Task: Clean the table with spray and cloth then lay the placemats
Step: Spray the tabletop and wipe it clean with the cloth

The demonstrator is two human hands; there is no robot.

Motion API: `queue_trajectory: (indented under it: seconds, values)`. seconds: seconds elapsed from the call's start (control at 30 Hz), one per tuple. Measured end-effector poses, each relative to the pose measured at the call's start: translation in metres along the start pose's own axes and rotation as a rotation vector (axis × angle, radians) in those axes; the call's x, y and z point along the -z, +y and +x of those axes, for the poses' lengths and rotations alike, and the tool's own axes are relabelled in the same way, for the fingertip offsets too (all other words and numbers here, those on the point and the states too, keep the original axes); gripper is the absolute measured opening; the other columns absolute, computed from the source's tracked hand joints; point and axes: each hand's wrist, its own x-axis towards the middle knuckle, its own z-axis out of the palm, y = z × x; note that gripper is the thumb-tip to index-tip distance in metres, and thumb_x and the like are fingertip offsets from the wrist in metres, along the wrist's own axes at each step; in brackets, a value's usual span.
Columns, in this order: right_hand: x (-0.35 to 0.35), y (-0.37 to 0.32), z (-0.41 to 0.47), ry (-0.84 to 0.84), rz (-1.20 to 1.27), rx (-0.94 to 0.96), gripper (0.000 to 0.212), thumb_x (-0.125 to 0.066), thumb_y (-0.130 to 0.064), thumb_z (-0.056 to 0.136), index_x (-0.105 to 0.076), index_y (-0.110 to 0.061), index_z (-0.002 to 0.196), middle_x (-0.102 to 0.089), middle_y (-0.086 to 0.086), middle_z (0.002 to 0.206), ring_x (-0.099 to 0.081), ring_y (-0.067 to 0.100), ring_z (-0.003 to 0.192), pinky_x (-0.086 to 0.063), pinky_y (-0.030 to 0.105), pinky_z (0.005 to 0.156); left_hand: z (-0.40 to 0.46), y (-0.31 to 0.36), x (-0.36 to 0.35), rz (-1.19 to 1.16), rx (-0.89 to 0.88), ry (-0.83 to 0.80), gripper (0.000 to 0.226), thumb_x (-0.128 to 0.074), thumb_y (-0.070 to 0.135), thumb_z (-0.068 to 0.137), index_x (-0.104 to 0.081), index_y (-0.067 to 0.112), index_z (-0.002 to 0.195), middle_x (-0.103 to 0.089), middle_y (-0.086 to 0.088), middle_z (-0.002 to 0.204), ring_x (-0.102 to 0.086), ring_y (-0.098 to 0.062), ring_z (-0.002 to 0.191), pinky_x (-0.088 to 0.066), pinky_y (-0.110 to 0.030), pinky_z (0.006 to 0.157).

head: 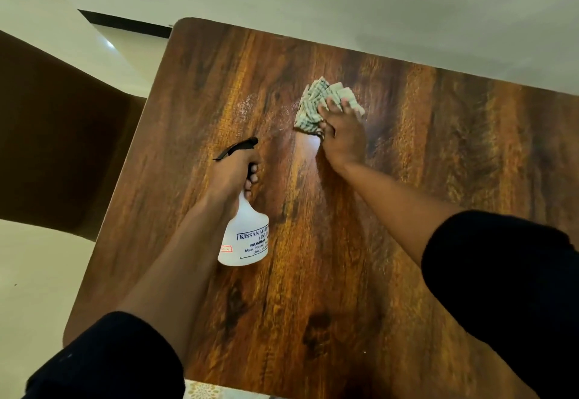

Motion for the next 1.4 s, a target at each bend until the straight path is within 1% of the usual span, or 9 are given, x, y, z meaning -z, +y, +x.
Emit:
queue_trajectory:
  seconds: [0.1, 0.23, 0.37, 0.47, 0.67, 0.87, 1.0, 1.2, 1.4]
  values:
    - [-0.013, -0.027, 0.016, -0.009, -0.11, -0.025, 0.051, -0.052, -0.011, 0.102, -0.05, -0.021, 0.152, -0.04, 0.005, 0.163, -0.023, 0.034, 0.156, -0.011, 0.046, 0.127, -0.004, -0.006, 0.01, -0.015, -0.019, 0.017, 0.02, -0.068, 0.017, 0.092, -0.064, 0.02, 0.073, -0.058, -0.001, 0.06, -0.038, -0.011, 0.042, -0.031, -0.023, 0.044]
    - [-0.039, -0.076, 0.004, -0.085, -0.132, 0.211, 0.053, -0.045, -0.004, 0.102, -0.049, -0.022, 0.152, -0.04, 0.006, 0.163, -0.026, 0.037, 0.154, -0.016, 0.049, 0.126, -0.006, -0.016, 0.03, -0.041, -0.028, 0.092, 0.003, -0.068, 0.018, 0.093, -0.07, 0.017, 0.094, -0.067, -0.004, 0.069, -0.043, -0.009, 0.043, -0.032, -0.019, 0.039]
    - [-0.061, -0.112, -0.025, -0.273, -0.066, 0.517, 0.045, -0.045, -0.011, 0.106, -0.054, -0.025, 0.148, -0.041, 0.001, 0.162, -0.027, 0.031, 0.155, -0.015, 0.045, 0.125, -0.01, -0.023, 0.041, -0.055, -0.034, 0.186, 0.016, -0.07, 0.019, 0.089, -0.069, 0.014, 0.074, -0.068, -0.007, 0.066, -0.04, -0.011, 0.042, -0.031, -0.02, 0.04]
    - [-0.055, -0.099, -0.016, -0.342, 0.015, 0.586, 0.045, -0.054, -0.012, 0.104, -0.055, -0.025, 0.147, -0.044, -0.002, 0.159, -0.029, 0.027, 0.154, -0.017, 0.045, 0.124, -0.012, -0.025, 0.047, -0.077, -0.038, 0.191, 0.016, -0.07, 0.02, 0.089, -0.068, 0.011, 0.076, -0.068, -0.009, 0.069, -0.038, -0.01, 0.04, -0.03, -0.018, 0.039]
    - [-0.035, -0.059, 0.044, -0.165, -0.041, 0.319, 0.046, -0.054, -0.027, 0.103, -0.054, -0.028, 0.148, -0.045, -0.004, 0.159, -0.033, 0.027, 0.152, -0.025, 0.05, 0.123, -0.015, -0.031, 0.058, -0.105, -0.072, 0.224, 0.019, -0.07, 0.021, 0.09, -0.068, 0.012, 0.074, -0.068, -0.007, 0.065, -0.039, -0.01, 0.041, -0.033, -0.022, 0.042]
    - [-0.056, -0.095, 0.044, -0.048, -0.047, 0.071, 0.046, -0.053, -0.015, 0.104, -0.054, -0.026, 0.148, -0.043, 0.0, 0.161, -0.027, 0.03, 0.154, -0.018, 0.046, 0.127, -0.024, -0.05, 0.06, -0.159, -0.037, 0.242, 0.018, -0.071, 0.021, 0.091, -0.07, 0.012, 0.075, -0.068, -0.006, 0.067, -0.041, -0.009, 0.042, -0.035, -0.023, 0.042]
    - [-0.068, -0.138, 0.011, -0.187, -0.047, 0.256, 0.052, -0.053, -0.007, 0.102, -0.053, -0.031, 0.148, -0.04, -0.004, 0.163, -0.027, 0.029, 0.154, -0.023, 0.049, 0.126, -0.028, -0.058, 0.063, -0.211, -0.029, 0.303, 0.018, -0.07, 0.021, 0.091, -0.071, 0.011, 0.076, -0.068, -0.006, 0.065, -0.041, -0.009, 0.041, -0.035, -0.023, 0.043]
    - [-0.08, -0.157, -0.031, -0.413, -0.082, 0.689, 0.052, -0.051, -0.01, 0.104, -0.047, -0.027, 0.152, -0.037, -0.004, 0.164, -0.023, 0.022, 0.156, -0.015, 0.044, 0.127, -0.036, -0.056, 0.071, -0.246, -0.066, 0.387, 0.017, -0.071, 0.021, 0.09, -0.075, 0.007, 0.099, -0.074, -0.008, 0.075, -0.048, -0.009, 0.041, -0.037, -0.022, 0.04]
    - [-0.034, -0.087, 0.004, -0.221, -0.059, 0.263, 0.053, -0.049, -0.006, 0.102, -0.051, -0.029, 0.151, -0.041, -0.005, 0.162, -0.028, 0.024, 0.154, -0.026, 0.048, 0.124, -0.047, -0.056, 0.071, -0.188, -0.069, 0.264, 0.014, -0.069, 0.02, 0.093, -0.071, 0.01, 0.084, -0.071, -0.006, 0.07, -0.045, -0.007, 0.041, -0.037, -0.024, 0.044]
